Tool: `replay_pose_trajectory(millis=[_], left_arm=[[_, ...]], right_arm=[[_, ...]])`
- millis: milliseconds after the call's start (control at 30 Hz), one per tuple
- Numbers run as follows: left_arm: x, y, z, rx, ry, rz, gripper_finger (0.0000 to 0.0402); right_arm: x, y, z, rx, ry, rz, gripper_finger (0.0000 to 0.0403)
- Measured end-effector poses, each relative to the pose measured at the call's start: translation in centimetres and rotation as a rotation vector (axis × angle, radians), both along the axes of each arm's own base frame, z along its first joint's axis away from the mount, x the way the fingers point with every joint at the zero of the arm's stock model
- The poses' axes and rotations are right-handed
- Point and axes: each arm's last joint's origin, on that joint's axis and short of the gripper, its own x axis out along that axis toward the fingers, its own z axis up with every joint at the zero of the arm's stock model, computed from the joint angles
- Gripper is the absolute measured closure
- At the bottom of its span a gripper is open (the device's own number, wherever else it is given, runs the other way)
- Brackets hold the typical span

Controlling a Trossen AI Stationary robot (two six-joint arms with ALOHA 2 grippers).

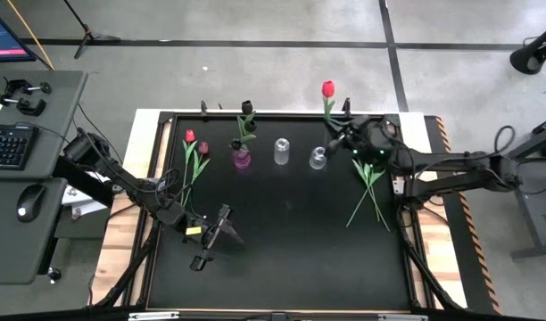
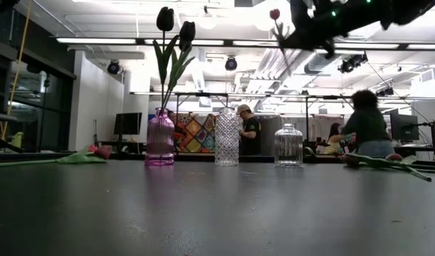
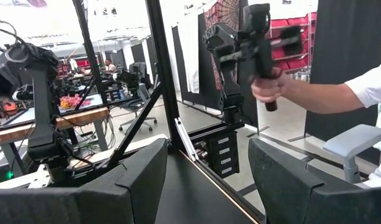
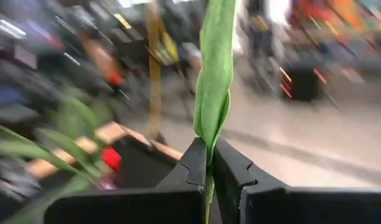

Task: Sort flowers into vase by color
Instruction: Put the center pink tulip into the left transparent vase

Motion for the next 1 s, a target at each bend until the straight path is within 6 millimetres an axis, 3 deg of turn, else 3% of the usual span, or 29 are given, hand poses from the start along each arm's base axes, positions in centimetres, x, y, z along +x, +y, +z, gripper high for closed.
replay_pose_trajectory(millis=[133,333,500,600,800,1000], left_arm=[[0.0,0.0,0.0,0.0,0.0,0.0,0.0188],[0.0,0.0,0.0,0.0,0.0,-0.001,0.0188],[0.0,0.0,0.0,0.0,0.0,-0.001,0.0188],[0.0,0.0,0.0,0.001,0.001,-0.001,0.0188],[0.0,0.0,0.0,0.003,0.004,-0.001,0.0188],[0.0,0.0,0.0,0.003,0.004,-0.001,0.0188]], right_arm=[[1.1,0.9,-0.5,-0.187,-0.195,0.113,0.0403],[2.8,1.1,-3.4,-0.362,-0.381,0.165,0.0403],[5.5,-0.2,-4.5,-0.388,-0.364,0.162,0.0403],[7.0,-1.0,-4.3,-0.419,-0.363,0.149,0.0403],[8.5,-1.3,-1.9,-0.502,-0.392,0.135,0.0403],[9.5,-1.5,-1.5,-0.489,-0.317,0.145,0.0403]])
